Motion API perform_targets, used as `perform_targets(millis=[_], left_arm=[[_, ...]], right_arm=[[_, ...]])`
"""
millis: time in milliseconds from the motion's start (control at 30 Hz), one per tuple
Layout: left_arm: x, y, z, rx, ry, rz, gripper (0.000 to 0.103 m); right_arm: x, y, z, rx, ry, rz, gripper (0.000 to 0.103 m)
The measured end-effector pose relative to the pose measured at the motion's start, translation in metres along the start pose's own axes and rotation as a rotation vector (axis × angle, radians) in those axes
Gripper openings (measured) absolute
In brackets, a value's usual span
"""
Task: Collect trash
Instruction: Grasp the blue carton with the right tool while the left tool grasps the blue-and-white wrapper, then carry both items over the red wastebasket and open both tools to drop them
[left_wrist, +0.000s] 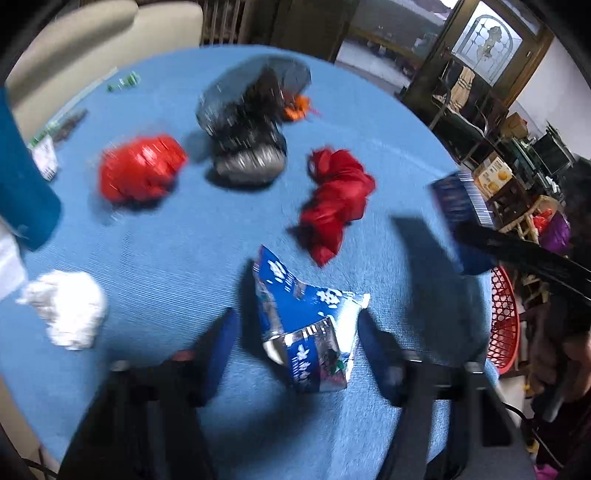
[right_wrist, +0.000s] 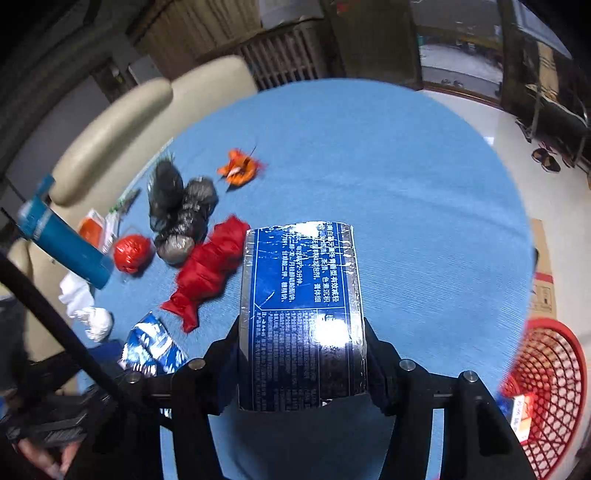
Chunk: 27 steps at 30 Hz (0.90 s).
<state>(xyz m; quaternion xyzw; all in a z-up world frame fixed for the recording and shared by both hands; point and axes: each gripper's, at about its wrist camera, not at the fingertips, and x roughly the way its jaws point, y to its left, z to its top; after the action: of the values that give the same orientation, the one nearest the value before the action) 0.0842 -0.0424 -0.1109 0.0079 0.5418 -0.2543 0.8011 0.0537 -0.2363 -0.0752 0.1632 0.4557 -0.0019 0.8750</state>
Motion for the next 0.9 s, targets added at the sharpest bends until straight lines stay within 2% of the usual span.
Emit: perform_targets(millis=[33, 100, 267, 533, 767, 900], left_arm=[[0.007, 0.001, -0.001, -0.009, 0.023, -0.008, 0.040], [0.009, 0.000, -0.003, -0.010, 0.013, -0.032, 0.036], [-0.013, -0.018, -0.007, 0.027, -0.050, 0.024, 0.027], [-0.078, -0.087, -0.005, 0.200, -0.218, 0.125, 0.027], [-0.106, -0.140, -0.004, 0.299, -0.284, 0.182, 0.027], [-0.108, -0.161, -0.004, 0.336, -0.301, 0.209, 0.027]], right_arm=[[-0.010, -0.008, -0.004, 0.015, -0.014, 0.012, 0.060], [-0.030, -0.022, -0.013, 0.042, -0.047, 0.030, 0.060], [-0.066, -0.043, -0.031, 0.061, -0.131, 0.044, 0.060], [-0.115, -0.060, -0.046, 0.074, -0.229, 0.075, 0.060], [-0.149, -0.070, -0.055, 0.091, -0.284, 0.071, 0.060], [-0.165, -0.082, -0.060, 0.111, -0.299, 0.046, 0.060]])
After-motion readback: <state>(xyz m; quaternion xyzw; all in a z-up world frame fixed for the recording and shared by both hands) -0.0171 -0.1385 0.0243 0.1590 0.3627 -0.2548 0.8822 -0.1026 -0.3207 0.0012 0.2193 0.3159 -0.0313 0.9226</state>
